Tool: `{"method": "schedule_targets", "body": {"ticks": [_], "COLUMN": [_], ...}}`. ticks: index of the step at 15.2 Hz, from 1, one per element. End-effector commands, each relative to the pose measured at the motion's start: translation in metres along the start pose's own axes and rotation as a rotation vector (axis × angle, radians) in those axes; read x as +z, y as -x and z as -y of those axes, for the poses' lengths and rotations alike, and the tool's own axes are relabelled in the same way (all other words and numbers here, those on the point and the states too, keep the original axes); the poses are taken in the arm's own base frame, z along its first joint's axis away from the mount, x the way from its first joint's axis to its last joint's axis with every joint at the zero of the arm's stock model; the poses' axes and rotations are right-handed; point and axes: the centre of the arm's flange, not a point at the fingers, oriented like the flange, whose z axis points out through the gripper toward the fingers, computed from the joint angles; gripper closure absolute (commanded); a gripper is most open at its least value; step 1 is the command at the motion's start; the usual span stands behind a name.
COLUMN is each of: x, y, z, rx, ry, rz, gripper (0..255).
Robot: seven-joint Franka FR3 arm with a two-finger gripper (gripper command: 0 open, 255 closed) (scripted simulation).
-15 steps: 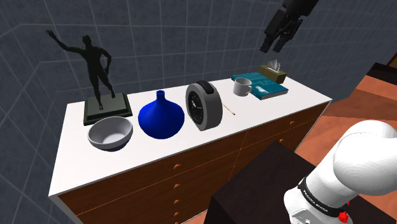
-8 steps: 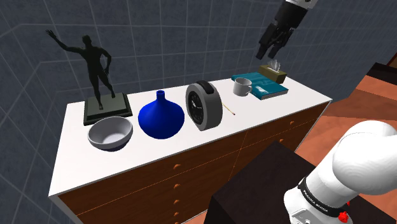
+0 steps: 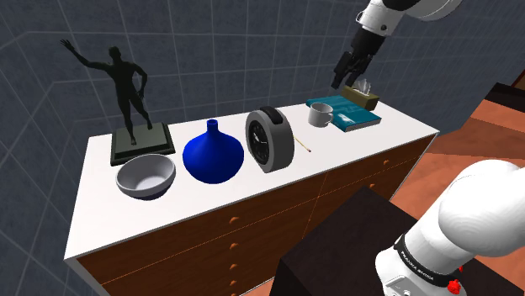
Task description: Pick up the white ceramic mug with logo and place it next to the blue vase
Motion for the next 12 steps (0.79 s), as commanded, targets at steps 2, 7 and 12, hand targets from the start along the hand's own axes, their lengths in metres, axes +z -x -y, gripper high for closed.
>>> {"method": "schedule_targets", "body": {"ticks": [2, 7, 12], "x": [0.020, 0.055, 0.090], "y": [-0.014, -0.038, -0.061], "z": [-0.032, -0.082, -0.132], "rx": [0.001, 0.003, 0.005], "ry": [0.006, 0.013, 0.020], "rz": [0.002, 0.007, 0.011], "gripper": [0, 0, 0]}}
